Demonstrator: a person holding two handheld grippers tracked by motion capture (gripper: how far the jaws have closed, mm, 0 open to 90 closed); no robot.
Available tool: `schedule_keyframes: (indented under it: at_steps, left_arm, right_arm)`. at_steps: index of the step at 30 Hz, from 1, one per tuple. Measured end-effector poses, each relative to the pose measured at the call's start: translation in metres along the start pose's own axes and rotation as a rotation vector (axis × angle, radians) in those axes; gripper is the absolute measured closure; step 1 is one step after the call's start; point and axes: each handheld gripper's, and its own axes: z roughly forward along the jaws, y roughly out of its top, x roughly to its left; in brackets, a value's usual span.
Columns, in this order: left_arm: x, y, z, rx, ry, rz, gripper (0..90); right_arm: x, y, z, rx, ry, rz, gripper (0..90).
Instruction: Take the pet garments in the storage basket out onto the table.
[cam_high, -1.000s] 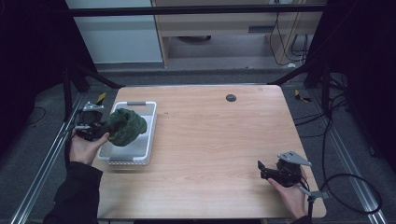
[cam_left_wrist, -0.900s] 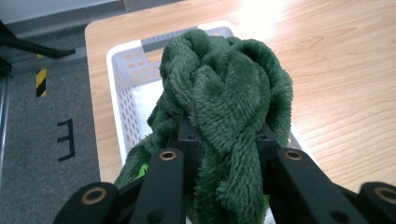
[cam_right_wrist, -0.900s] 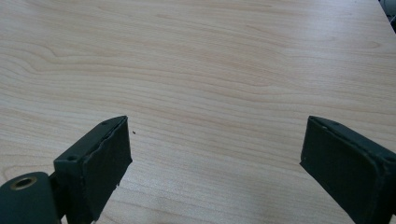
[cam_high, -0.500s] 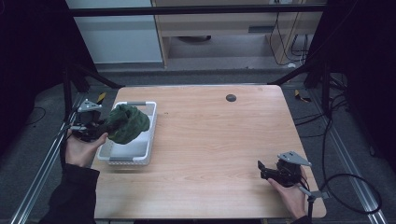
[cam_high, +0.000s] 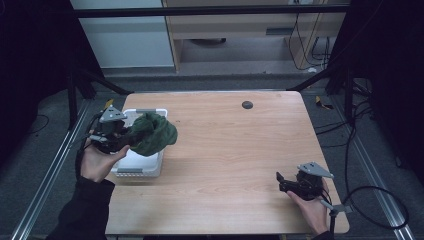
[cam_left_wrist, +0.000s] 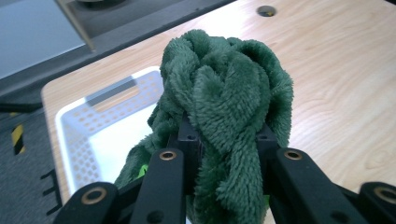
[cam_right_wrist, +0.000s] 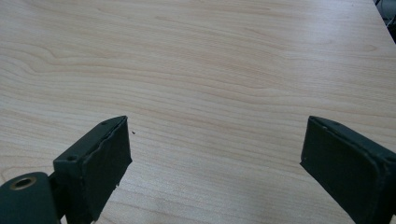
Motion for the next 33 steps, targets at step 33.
schedule_keyframes:
  at_steps: [33]
  left_arm:
    - [-0.066, 0.023, 0.045, 0.062, -0.175, 0.178, 72.3]
  right_arm:
    - [0.0, 0.0, 0.0, 0.002, 0.002, -0.001, 8.3]
